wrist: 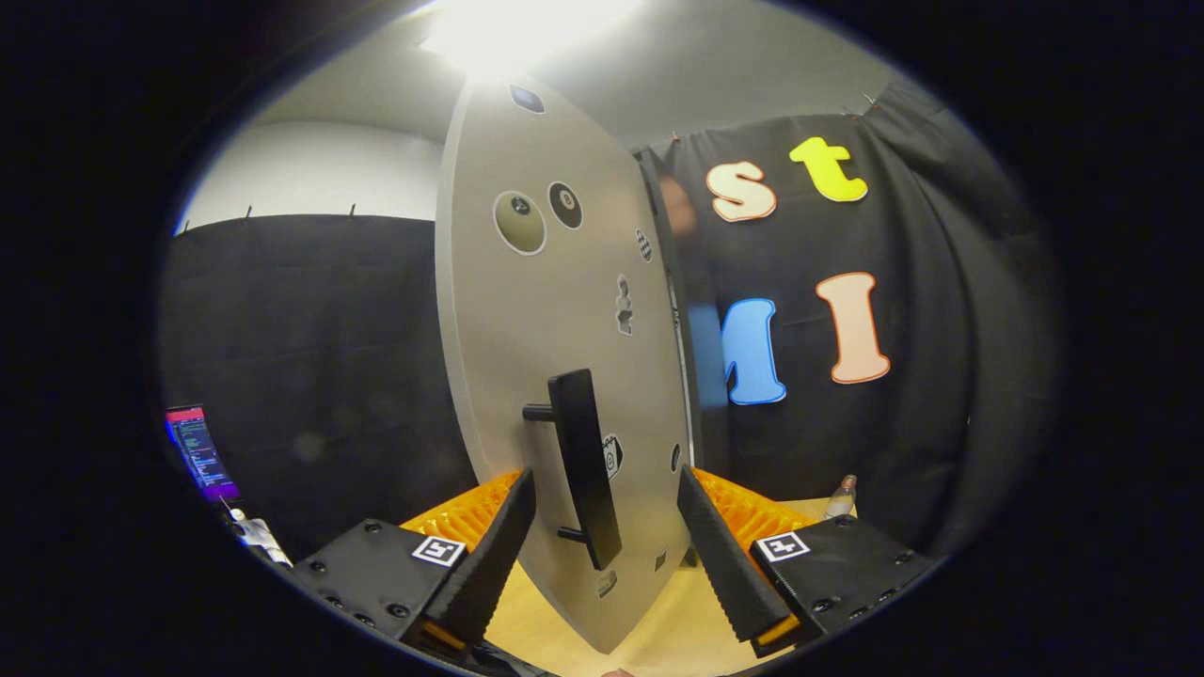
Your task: Open the shoe cabinet door, grab the shoes and put them into the shoe cabinet, then close the shoe cabinet door.
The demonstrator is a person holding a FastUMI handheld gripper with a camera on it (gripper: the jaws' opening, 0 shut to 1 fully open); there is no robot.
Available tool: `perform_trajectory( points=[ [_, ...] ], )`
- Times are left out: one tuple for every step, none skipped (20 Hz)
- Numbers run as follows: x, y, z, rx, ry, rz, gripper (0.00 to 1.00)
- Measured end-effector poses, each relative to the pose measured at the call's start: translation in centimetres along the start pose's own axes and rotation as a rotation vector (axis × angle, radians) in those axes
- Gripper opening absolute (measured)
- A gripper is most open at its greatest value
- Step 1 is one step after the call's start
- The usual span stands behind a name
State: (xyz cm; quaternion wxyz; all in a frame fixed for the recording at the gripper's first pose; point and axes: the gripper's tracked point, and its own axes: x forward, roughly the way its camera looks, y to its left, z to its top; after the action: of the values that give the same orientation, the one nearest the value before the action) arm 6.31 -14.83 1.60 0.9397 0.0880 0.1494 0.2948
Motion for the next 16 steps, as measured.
perform_trajectory(
  points=[
    [0.1,0.4,-0.2,-0.003,0.003,0.010,0.96],
    [0.4,0.7,-0.3,-0.002,0.004,0.017,0.96],
    [0.7,1.1,-0.4,0.001,0.006,0.024,0.96],
    [1.1,1.4,-0.5,0.008,0.011,0.032,0.96],
    [1.6,2.1,-0.6,0.015,0.015,0.041,0.96],
    [1.9,2.6,-0.7,0.023,0.020,0.046,0.96],
    [2.4,3.2,-0.7,0.027,0.022,0.049,0.97],
    [2.8,3.9,-0.8,0.028,0.025,0.052,0.96],
    [3.2,4.5,-0.9,0.030,0.024,0.052,0.96],
    [3.7,5.0,-0.9,0.029,0.024,0.051,0.96],
    [4.1,5.6,-0.9,0.028,0.025,0.049,0.96],
    [4.7,6.2,-1.0,0.027,0.025,0.046,0.96],
    [5.2,6.7,-1.0,0.024,0.024,0.042,0.96],
    [5.8,7.2,-1.0,0.023,0.024,0.039,0.96],
    [6.2,7.7,-1.2,0.023,0.026,0.038,0.96],
    [6.9,8.2,-1.2,0.026,0.027,0.036,0.96]
  ],
)
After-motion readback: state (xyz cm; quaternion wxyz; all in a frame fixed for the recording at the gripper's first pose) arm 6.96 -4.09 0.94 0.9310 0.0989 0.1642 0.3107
